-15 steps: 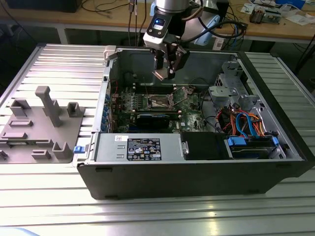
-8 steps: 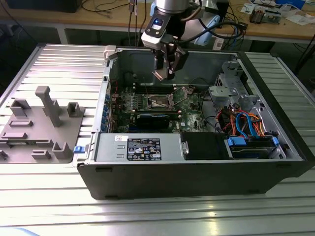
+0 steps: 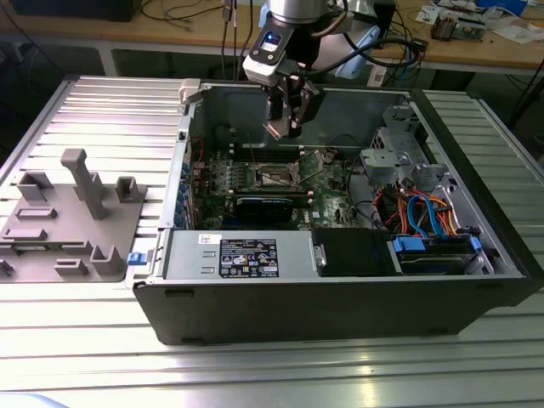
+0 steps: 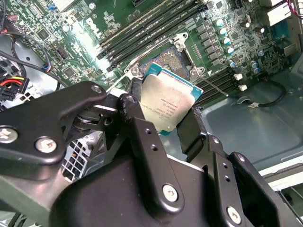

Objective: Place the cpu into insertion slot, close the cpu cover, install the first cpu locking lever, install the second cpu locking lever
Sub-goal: 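Place the cpu into insertion slot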

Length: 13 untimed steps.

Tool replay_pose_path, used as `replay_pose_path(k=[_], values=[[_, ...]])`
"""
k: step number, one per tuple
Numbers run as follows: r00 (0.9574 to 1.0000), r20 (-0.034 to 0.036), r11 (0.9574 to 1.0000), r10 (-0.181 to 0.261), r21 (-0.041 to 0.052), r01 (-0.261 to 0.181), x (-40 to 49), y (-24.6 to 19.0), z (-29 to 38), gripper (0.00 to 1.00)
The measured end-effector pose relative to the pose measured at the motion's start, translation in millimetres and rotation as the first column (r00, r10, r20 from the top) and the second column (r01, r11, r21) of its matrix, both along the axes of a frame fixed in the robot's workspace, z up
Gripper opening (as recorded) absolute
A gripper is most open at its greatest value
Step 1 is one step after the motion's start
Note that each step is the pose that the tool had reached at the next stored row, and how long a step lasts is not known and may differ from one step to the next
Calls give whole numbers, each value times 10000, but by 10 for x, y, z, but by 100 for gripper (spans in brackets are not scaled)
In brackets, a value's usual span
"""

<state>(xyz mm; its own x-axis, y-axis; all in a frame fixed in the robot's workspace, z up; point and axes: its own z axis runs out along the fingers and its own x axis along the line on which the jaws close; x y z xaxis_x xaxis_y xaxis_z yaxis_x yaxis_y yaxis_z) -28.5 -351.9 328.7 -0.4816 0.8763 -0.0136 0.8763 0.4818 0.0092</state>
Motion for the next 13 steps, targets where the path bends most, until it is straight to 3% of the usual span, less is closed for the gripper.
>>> replay_pose_path(k=[3,5,9,13], values=[[10000,0,10000,-2,0,2,-1,15,-20,54],[10000,0,10000,-56,-8,56,2,37,-67,54],[9991,-1,9991,-425,-9,425,4,40,-94,54],[9950,-1,9950,-997,-9,997,4,41,-115,54]])
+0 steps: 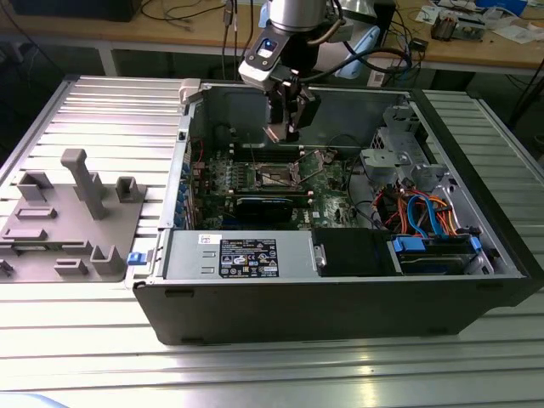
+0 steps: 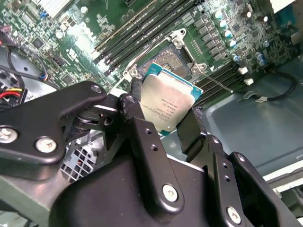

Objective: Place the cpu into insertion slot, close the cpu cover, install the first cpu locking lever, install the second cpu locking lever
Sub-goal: 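Place the cpu into insertion slot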

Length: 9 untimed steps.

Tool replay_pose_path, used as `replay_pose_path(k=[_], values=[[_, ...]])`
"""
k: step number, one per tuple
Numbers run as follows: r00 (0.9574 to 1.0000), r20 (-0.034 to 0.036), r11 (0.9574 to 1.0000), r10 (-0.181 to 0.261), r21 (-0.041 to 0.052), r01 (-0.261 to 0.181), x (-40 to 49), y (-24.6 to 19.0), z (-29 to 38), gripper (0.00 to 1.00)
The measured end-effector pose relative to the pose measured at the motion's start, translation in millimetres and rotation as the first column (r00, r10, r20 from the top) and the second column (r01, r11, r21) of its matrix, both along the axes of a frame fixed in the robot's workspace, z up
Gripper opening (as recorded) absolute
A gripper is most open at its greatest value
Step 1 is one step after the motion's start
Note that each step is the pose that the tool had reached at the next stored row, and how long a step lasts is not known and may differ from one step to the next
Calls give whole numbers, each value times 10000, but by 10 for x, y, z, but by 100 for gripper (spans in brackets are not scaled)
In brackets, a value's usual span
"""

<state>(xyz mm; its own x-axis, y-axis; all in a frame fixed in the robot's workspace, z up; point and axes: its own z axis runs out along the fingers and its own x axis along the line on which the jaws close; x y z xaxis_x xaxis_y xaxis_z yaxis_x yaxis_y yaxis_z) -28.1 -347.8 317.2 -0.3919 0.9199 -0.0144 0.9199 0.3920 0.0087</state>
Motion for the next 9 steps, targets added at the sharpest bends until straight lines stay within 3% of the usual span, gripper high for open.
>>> replay_pose_path(k=[4,9], values=[[9991,0,9991,-432,6,432,1,3,-31,54],[9990,1,9990,-454,11,454,10,26,-106,54]])
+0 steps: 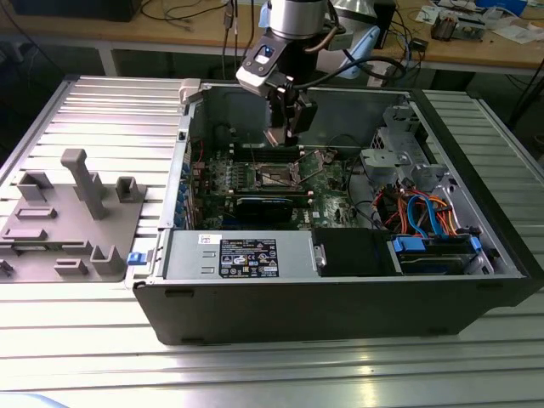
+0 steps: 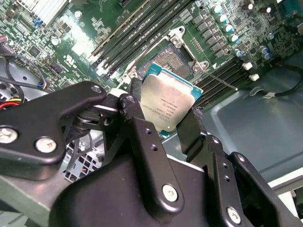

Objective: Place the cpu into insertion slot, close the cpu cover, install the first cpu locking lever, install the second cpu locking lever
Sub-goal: 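Place the cpu into insertion slot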

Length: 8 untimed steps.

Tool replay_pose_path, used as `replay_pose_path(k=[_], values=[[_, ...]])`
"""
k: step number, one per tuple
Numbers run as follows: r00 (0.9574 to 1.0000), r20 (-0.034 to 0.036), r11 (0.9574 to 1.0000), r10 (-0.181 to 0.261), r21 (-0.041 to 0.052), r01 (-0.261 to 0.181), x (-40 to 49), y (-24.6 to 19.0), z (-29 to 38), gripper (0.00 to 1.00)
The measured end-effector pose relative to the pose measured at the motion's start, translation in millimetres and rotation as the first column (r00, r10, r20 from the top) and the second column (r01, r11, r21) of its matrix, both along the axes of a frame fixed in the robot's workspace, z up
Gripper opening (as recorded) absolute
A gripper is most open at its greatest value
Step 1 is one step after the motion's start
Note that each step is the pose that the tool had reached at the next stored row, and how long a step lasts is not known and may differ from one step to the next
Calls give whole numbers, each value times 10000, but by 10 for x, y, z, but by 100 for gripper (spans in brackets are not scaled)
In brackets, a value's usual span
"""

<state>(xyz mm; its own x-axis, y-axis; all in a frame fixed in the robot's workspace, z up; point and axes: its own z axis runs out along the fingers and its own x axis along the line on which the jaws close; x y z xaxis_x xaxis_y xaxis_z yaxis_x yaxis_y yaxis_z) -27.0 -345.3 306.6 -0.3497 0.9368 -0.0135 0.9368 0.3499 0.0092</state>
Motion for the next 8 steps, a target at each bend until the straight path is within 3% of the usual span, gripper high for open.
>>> replay_pose_path(k=[5,8], values=[[9991,0,9991,-417,-2,417,2,12,-34,54],[9961,1,9961,-880,-1,880,4,13,-59,54]])
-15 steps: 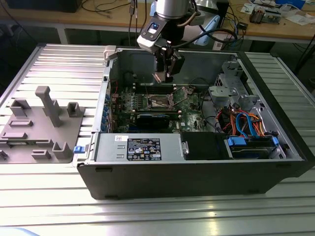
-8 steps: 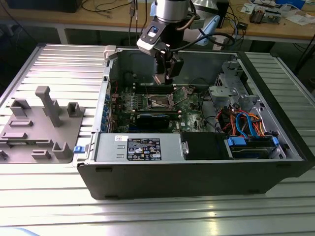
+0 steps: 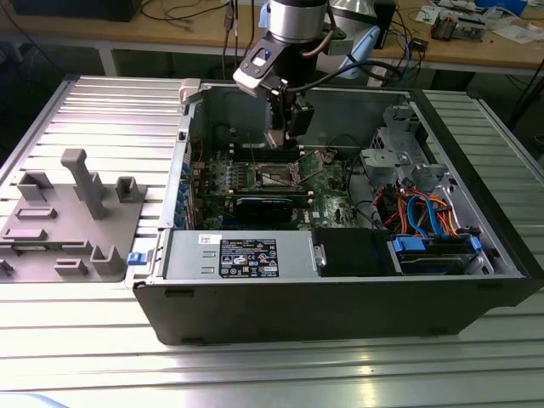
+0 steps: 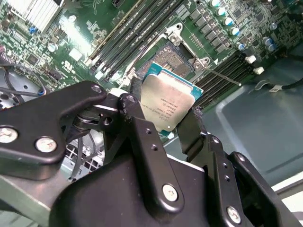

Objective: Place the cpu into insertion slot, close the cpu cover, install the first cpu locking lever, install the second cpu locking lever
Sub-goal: 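Place the cpu into insertion slot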

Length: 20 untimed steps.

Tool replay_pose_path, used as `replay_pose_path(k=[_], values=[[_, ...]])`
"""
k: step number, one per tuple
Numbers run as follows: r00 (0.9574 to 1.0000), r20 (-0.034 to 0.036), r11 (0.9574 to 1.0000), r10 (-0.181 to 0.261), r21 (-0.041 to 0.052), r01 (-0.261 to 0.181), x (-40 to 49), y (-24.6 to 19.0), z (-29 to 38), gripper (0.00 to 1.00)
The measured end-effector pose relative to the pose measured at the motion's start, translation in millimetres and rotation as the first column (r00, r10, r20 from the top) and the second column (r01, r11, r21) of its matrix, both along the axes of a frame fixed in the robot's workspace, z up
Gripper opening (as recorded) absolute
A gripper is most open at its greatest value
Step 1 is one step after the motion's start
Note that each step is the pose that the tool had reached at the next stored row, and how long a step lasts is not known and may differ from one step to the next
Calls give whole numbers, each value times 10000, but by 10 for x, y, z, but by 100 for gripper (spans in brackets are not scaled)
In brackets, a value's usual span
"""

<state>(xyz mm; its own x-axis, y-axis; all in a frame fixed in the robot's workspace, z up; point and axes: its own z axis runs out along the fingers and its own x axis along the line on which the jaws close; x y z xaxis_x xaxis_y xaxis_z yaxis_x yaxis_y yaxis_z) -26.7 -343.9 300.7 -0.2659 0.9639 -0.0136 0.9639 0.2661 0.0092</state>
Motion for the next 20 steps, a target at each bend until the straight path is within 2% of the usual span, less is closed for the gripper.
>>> replay_pose_path(k=[4,8,15,20], values=[[9982,0,9982,-601,0,601,2,1,-38,54],[9970,13,9970,-775,2,775,3,1,-73,54],[9968,15,9968,-802,4,802,6,14,-144,54],[9936,16,9936,-1133,5,1133,16,22,-189,54]])
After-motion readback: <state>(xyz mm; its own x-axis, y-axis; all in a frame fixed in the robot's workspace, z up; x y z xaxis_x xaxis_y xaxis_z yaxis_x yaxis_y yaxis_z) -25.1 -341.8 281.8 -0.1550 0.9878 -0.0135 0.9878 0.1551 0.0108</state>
